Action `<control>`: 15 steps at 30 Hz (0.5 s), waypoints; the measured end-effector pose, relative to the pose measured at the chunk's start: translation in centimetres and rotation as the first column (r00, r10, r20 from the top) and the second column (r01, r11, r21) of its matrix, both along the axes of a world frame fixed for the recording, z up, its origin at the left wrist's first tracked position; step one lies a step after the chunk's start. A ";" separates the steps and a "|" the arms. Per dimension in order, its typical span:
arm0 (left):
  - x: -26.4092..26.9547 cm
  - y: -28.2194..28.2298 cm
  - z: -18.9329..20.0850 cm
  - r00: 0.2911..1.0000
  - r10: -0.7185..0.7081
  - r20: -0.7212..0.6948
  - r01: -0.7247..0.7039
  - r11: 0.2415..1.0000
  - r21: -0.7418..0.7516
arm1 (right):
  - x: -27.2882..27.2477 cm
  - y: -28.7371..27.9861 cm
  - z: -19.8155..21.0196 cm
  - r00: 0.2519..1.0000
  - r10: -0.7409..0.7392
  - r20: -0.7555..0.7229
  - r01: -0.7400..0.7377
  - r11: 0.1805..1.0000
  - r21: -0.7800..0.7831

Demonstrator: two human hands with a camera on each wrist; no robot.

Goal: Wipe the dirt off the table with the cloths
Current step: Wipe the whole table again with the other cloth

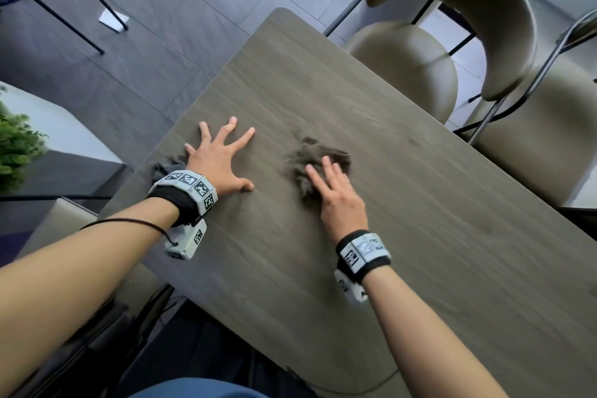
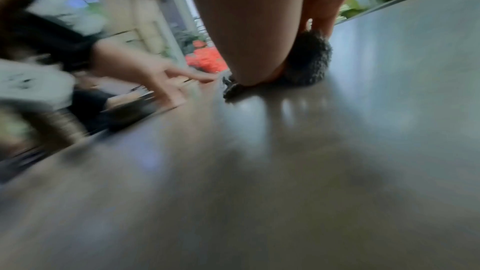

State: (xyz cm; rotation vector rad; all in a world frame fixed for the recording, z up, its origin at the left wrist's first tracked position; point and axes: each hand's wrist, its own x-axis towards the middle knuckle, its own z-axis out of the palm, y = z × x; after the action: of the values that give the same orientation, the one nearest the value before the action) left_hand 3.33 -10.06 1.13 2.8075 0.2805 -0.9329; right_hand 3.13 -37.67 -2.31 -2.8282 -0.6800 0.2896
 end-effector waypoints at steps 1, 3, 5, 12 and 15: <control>0.0 0.0 0.0 1.000 0.004 0.000 -0.004 1.000 -0.008 | 1.6 -1.3 -0.1 0.998 -0.062 0.012 0.062 0.998 0.001; 0.0 0.0 0.1 1.000 0.012 -0.007 -0.013 1.000 -0.022 | 4.7 -3.9 0.2 0.985 -0.174 0.013 0.174 0.984 -0.023; 0.1 0.1 0.2 1.000 0.020 -0.015 -0.020 0.999 -0.027 | 7.8 -6.1 0.9 0.968 -0.249 -0.030 0.246 0.965 -0.090; 0.2 0.1 0.1 0.999 0.037 -0.009 -0.038 0.998 -0.045 | 10.7 -6.4 5.2 0.882 -0.443 -0.159 0.454 0.890 0.037; 0.2 0.0 0.0 0.999 0.038 -0.004 -0.039 0.998 -0.045 | 4.9 -2.1 5.3 0.956 -0.253 -0.151 0.269 0.958 0.100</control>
State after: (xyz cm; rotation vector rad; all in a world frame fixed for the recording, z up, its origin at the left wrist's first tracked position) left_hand 3.55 -10.01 1.10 2.7495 0.3087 -0.9242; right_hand 8.06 -39.75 2.96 -2.7110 -0.2794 0.3784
